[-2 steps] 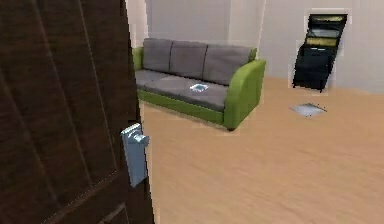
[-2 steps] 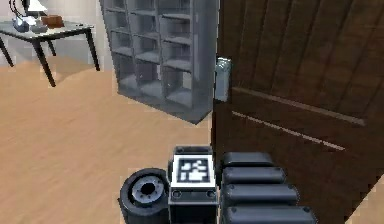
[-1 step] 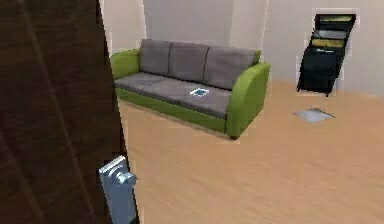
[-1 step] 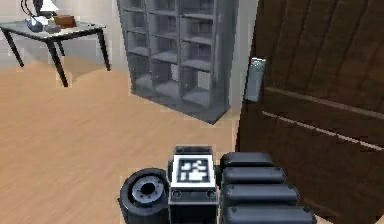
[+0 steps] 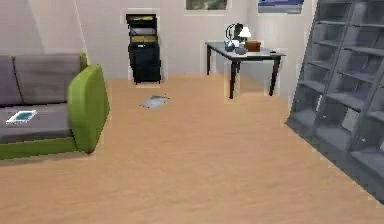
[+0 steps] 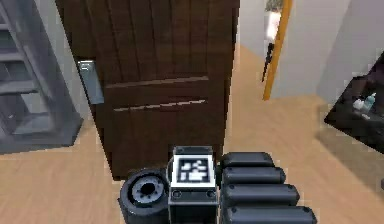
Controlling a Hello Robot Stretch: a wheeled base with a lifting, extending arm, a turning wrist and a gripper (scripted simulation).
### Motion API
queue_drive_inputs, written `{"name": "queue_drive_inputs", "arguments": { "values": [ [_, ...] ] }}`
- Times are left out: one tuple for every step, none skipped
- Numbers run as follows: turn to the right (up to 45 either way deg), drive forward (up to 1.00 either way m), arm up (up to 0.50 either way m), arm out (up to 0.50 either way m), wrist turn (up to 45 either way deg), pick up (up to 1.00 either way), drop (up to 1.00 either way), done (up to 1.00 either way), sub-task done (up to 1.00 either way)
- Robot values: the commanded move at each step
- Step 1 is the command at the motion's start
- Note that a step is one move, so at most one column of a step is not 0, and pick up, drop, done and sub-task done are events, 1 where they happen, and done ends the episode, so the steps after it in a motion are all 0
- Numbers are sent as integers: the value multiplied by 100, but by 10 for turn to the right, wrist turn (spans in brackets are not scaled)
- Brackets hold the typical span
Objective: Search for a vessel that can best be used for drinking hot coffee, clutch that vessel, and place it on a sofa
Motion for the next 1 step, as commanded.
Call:
{"name": "queue_drive_inputs", "arguments": {
  "values": [
    [450,0,0,0,0,0,0,0,0]
  ]
}}
